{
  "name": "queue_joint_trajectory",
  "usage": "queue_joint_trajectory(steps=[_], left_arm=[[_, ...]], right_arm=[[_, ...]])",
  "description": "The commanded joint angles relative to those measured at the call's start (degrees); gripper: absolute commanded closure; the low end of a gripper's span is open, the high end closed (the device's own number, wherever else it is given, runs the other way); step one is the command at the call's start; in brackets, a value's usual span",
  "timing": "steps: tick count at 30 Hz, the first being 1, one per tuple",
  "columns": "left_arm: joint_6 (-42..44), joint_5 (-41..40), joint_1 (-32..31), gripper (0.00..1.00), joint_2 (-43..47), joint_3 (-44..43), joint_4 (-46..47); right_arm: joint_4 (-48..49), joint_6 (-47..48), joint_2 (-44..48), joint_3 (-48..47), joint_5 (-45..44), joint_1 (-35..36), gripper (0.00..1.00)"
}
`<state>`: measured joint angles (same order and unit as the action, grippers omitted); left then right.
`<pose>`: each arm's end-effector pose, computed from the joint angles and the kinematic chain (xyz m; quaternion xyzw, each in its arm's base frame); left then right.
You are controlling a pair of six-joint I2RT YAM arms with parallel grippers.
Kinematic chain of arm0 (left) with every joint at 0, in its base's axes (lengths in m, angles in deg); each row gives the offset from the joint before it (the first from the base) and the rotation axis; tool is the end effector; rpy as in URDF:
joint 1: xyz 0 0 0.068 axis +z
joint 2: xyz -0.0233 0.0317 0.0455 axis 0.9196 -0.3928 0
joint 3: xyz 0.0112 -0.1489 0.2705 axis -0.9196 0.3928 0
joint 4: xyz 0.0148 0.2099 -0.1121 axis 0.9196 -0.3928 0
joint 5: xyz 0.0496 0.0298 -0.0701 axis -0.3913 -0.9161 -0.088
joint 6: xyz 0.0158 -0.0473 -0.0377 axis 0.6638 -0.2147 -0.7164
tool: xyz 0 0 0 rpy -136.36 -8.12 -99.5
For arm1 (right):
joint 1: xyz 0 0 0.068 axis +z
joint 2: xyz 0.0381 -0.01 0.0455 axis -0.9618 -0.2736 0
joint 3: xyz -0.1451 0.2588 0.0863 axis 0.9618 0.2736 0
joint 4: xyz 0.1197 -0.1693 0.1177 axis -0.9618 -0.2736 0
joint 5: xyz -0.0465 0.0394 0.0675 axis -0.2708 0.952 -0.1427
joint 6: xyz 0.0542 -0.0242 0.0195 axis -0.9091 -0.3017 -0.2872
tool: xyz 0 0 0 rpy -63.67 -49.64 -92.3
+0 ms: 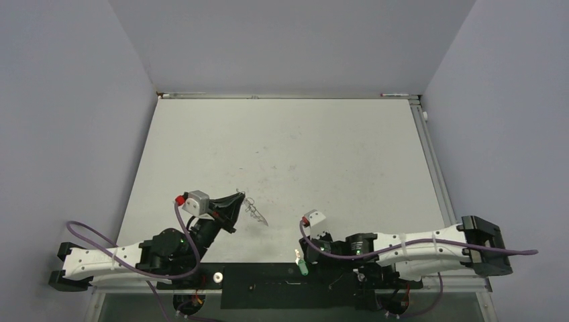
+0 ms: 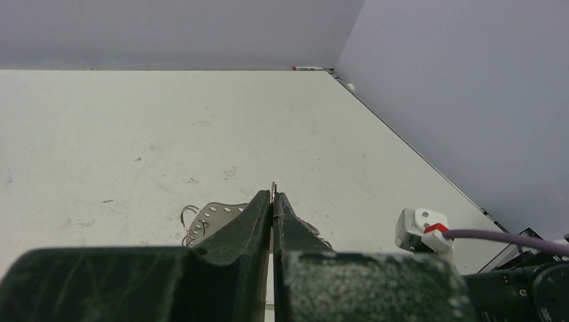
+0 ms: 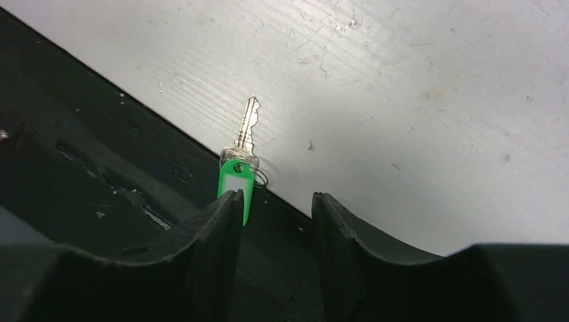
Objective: Put the keys on the keyring
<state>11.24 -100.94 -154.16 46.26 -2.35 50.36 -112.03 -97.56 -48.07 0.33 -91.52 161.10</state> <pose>0.0421 -0.0435 0.3041 0.0578 0.6562 -0.3125 0.6844 0.0237 0.1637 0.2123 -0.2399 0.9286 0.1704 0.2262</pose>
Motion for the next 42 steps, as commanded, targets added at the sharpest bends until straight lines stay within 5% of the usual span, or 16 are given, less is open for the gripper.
queue_joint_trajectory(steps=[1, 11, 28, 36, 42], left_arm=[[0.6, 2.0, 0.1, 1.0, 0.7, -1.5, 0.5], [0.9, 2.6, 0.1, 1.0, 0.0, -2.0, 0.5], [0.4, 3.4, 0.2, 1.0, -1.1, -2.2, 0.6], [0.5, 3.6, 0.1, 1.0, -1.6, -2.1, 1.1], [0.5, 3.6, 0.2, 1.0, -1.2, -2.1, 0.8]], right_arm=[[10.3, 6.6, 7.7, 5.1, 8.2, -4.0, 0.58], [18.9, 11.0, 3.6, 8.8, 14.5, -5.2, 0.63], [21.7, 11.4, 4.1, 12.6, 13.1, -8.0, 0.66], [22.9, 12.1, -0.4, 11.4, 14.8, -8.0, 0.77], [22.2, 11.7, 0.9, 11.6, 14.4, -8.0, 0.95]])
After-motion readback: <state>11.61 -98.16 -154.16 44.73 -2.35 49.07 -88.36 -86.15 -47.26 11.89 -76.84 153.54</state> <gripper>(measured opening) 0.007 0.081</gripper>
